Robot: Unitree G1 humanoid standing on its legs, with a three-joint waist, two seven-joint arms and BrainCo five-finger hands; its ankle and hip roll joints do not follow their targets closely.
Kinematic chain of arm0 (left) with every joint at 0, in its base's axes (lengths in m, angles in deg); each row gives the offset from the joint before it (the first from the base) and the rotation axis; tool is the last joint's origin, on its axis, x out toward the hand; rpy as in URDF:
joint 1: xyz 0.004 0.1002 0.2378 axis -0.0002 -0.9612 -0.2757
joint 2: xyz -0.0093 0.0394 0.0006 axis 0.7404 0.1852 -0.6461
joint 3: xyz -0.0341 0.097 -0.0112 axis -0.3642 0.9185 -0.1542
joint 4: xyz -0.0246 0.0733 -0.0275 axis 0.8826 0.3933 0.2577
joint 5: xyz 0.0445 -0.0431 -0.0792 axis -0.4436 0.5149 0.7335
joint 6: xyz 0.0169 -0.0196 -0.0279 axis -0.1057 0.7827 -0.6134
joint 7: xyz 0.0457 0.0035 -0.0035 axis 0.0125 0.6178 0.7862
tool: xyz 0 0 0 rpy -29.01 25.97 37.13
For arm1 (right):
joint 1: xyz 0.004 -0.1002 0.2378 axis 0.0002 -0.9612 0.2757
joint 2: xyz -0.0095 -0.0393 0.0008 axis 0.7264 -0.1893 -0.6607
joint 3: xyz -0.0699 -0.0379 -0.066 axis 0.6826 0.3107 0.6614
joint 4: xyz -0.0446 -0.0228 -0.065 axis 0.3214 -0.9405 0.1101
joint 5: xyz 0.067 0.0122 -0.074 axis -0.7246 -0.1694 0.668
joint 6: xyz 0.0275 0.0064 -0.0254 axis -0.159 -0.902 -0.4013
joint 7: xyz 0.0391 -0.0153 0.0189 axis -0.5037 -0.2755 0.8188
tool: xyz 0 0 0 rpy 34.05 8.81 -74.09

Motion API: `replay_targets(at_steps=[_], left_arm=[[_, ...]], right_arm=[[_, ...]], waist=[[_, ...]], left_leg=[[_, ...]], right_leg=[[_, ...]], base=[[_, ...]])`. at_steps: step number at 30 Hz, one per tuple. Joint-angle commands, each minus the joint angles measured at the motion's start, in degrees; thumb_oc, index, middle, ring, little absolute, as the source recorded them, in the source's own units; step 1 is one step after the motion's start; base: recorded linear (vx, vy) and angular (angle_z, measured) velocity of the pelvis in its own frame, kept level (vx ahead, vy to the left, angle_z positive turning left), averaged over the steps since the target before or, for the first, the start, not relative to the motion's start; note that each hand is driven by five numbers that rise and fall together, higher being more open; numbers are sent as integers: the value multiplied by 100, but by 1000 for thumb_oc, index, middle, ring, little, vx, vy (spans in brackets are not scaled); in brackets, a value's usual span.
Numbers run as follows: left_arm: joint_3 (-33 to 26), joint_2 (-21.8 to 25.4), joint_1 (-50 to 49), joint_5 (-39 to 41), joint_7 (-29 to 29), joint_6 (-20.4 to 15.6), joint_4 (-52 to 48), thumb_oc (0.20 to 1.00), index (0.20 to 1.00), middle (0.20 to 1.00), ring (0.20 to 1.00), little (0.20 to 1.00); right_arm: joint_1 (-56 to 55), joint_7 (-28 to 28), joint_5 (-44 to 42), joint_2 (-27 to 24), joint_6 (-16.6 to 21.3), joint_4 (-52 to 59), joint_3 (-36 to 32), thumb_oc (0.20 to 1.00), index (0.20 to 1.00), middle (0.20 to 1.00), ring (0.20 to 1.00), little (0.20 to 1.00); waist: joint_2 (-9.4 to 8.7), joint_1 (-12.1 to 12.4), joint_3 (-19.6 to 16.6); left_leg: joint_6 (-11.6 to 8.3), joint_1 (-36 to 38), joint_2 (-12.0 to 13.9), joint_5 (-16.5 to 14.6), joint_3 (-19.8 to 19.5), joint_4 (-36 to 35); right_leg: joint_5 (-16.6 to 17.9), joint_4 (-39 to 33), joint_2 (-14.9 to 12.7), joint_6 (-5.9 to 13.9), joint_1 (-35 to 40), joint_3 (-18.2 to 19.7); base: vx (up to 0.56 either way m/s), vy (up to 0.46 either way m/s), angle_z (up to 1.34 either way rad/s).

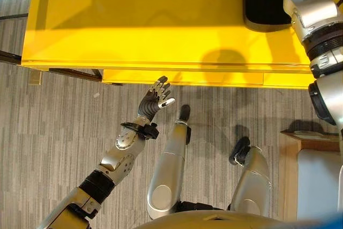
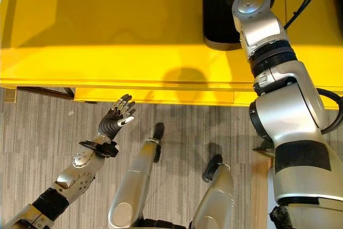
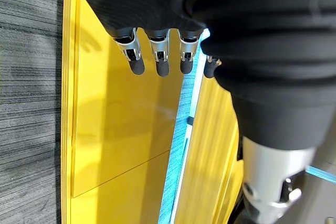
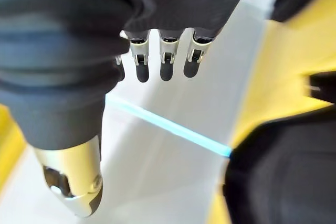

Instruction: Move parts from the plastic box to the shelf.

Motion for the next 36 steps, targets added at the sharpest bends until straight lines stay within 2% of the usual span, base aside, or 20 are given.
replay_targets(at_steps=[1,4,10,11,12,13,19,20,22,23,24,27,28,29,31,33,36], left_arm=[[-198,199,-35,94,-12,-327,-445,1000,1000,1000,1000,1000],[-217,204,-60,95,-24,-327,-451,1000,1000,1000,1000,1000],[-277,235,-146,71,-65,-293,-406,1000,1000,1000,1000,1000],[-307,221,-163,67,-65,-280,-389,1000,1000,1000,1000,1000],[-319,215,-212,63,-70,-267,-370,1000,1000,1000,1000,1000],[-334,205,-244,60,-77,-257,-362,1000,1000,1000,1000,1000],[-515,126,-538,-30,-187,-135,-294,1000,1000,1000,1000,1000],[-511,130,-548,-31,-187,-134,-298,1000,1000,1000,1000,1000],[-612,36,-747,-93,-298,-50,-284,1000,1000,1000,1000,1000],[-609,39,-760,-94,-299,-49,-288,1000,1000,1000,1000,1000],[-770,-67,-984,-193,-327,16,-264,1000,1000,1000,1000,1000],[-971,-209,-1275,-254,-338,66,-231,1000,1000,1000,1000,1000],[-970,-209,-1283,-254,-339,66,-233,1000,1000,1000,1000,1000],[-1098,-344,-1455,-328,-315,82,-223,1000,1000,1000,1000,1000],[-1205,-460,-1585,-440,-323,86,-219,1000,1000,1000,1000,1000],[-1254,-512,-1630,-457,-329,91,-204,1000,1000,1000,1000,1000],[-1505,-727,-1891,-644,-330,86,-144,1000,1000,1000,1000,1000]], right_arm=[[519,-270,507,-72,164,468,54,1000,1000,1000,1000,1000],[411,-269,605,-64,153,736,-58,1000,1000,1000,1000,1000],[-255,-240,790,141,250,1942,-555,1000,1000,1000,1000,1000],[-460,-199,710,206,351,2222,-678,1000,1000,1000,1000,1000],[-699,-110,663,278,416,2523,-775,1000,1000,1000,1000,1000],[-908,-56,688,340,451,2835,-855,1000,1000,1000,1000,1000],[-2738,572,691,502,821,4546,-1251,1000,1000,1000,1000,1000],[-2762,576,694,502,812,4565,-1261,1000,1000,1000,1000,1000],[-3868,991,593,838,959,5210,-1295,1000,1000,1000,1000,1000],[-3891,995,595,840,950,5229,-1300,1000,1000,1000,1000,1000],[-4803,1429,354,979,1038,5740,-1222,1000,1000,1000,1000,1000],[-5671,1782,95,1176,1079,6186,-1117,1000,1000,1000,1000,1000],[-5682,1785,94,1176,1075,6194,-1118,1000,1000,1000,1000,1000],[-6238,1969,-25,1212,1059,6481,-1074,1000,1000,1000,1000,1000],[-6823,2190,-58,1135,1079,6707,-1142,1000,1000,1000,1000,1000],[-7091,2262,-39,1032,1075,6873,-1218,1000,1000,1000,1000,1000],[-8144,2429,244,745,1114,7318,-1602,1000,1000,1000,1000,1000]], waist=[[-137,53,-120],[-149,38,-122],[-193,-54,-138],[-182,-78,-120],[-210,-95,-149],[-207,-113,-137],[-302,-239,-221],[-303,-234,-218],[-358,-308,-323],[-359,-306,-321],[-433,-383,-456],[-517,-469,-660],[-519,-462,-661],[-567,-534,-805],[-586,-619,-945],[-574,-670,-1001],[-521,-840,-1194]], left_leg=[[231,118,130,-843,484,464],[228,158,148,-842,490,451],[195,379,225,-759,536,273],[228,389,253,-605,572,193],[184,522,280,-713,573,147],[217,535,307,-552,607,58],[171,1223,491,-258,675,-623],[170,1248,493,-250,676,-643],[139,1670,617,-46,712,-1104],[137,1698,618,-36,715,-1129],[97,2059,763,161,764,-1524],[19,2538,1029,477,858,-2204],[18,2560,1031,488,868,-2230],[-44,2811,1199,726,939,-2604],[-136,3028,1351,958,1041,-2922],[-157,3086,1413,1041,1074,-3023],[-287,3393,1691,1423,1173,-3448]], right_leg=[[30,2,335,-233,87,66],[29,-3,345,-239,100,86],[125,-210,432,-257,260,132],[244,-258,440,-309,236,100],[160,-313,482,-269,342,146],[295,-394,496,-317,338,117],[536,-1155,772,-292,987,85],[545,-1176,777,-292,1011,82],[658,-1634,934,-279,1392,70],[667,-1657,938,-279,1419,67],[774,-2051,1078,-282,1705,57],[885,-2471,1277,-264,1950,103],[891,-2484,1281,-265,1961,109],[926,-2697,1411,-265,2093,157],[903,-2816,1555,-289,2223,142],[903,-2851,1620,-322,2245,162],[740,-2831,1880,-448,2375,203]], base=[[-19,-6,-5],[-16,0,-5],[-35,-6,-13],[-21,-8,-10],[-92,14,-11],[-14,-11,-13],[-10,-53,-21],[19,-88,-17],[30,-103,-24],[53,-147,-24],[54,-142,-17],[43,-115,-33],[32,-108,-34],[23,-117,-32],[16,-144,-27],[2,-97,-20],[8,-151,-7]])
